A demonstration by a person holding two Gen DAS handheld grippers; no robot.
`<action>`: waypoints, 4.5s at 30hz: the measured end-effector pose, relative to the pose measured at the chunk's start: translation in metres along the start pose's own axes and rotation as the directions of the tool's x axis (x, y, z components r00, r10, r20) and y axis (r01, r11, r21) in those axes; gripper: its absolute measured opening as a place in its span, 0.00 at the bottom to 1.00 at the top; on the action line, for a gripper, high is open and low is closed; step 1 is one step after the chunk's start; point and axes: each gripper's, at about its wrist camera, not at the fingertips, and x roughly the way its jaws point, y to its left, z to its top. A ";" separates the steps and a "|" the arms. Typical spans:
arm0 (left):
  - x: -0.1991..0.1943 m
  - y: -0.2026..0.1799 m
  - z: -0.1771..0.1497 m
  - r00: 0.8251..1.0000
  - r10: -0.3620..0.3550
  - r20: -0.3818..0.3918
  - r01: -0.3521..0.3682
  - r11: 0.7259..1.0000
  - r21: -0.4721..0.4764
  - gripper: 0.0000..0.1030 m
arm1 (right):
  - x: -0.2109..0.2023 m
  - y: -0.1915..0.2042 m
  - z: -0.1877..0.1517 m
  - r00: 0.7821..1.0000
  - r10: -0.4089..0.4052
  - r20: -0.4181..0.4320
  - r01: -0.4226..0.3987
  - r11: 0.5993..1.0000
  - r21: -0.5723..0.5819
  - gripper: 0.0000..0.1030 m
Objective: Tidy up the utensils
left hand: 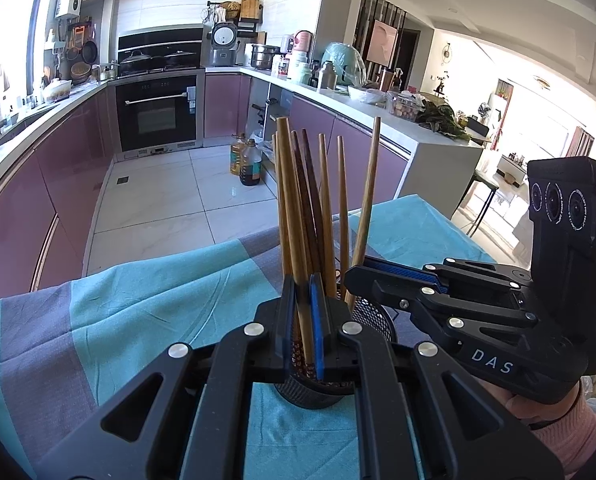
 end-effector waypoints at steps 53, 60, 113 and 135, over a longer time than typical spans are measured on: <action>0.003 0.012 -0.013 0.984 0.151 0.094 -0.145 0.987 -0.070 0.51 | -0.012 0.012 -0.015 0.996 -0.076 0.046 0.078 0.996 -0.035 0.55; -0.038 0.018 -0.030 0.946 0.251 0.207 -0.238 0.967 -0.085 0.82 | -0.029 0.027 -0.025 0.986 -0.123 0.112 0.134 0.987 -0.092 0.85; -0.157 -0.012 -0.106 0.727 0.513 0.456 -0.475 0.856 -0.205 0.94 | -0.071 0.078 -0.057 0.882 -0.264 0.391 0.333 0.935 -0.119 0.93; -0.157 -0.015 -0.105 0.719 0.529 0.451 -0.490 0.846 -0.211 0.94 | -0.072 0.080 -0.056 0.877 -0.267 0.398 0.338 0.934 -0.119 0.93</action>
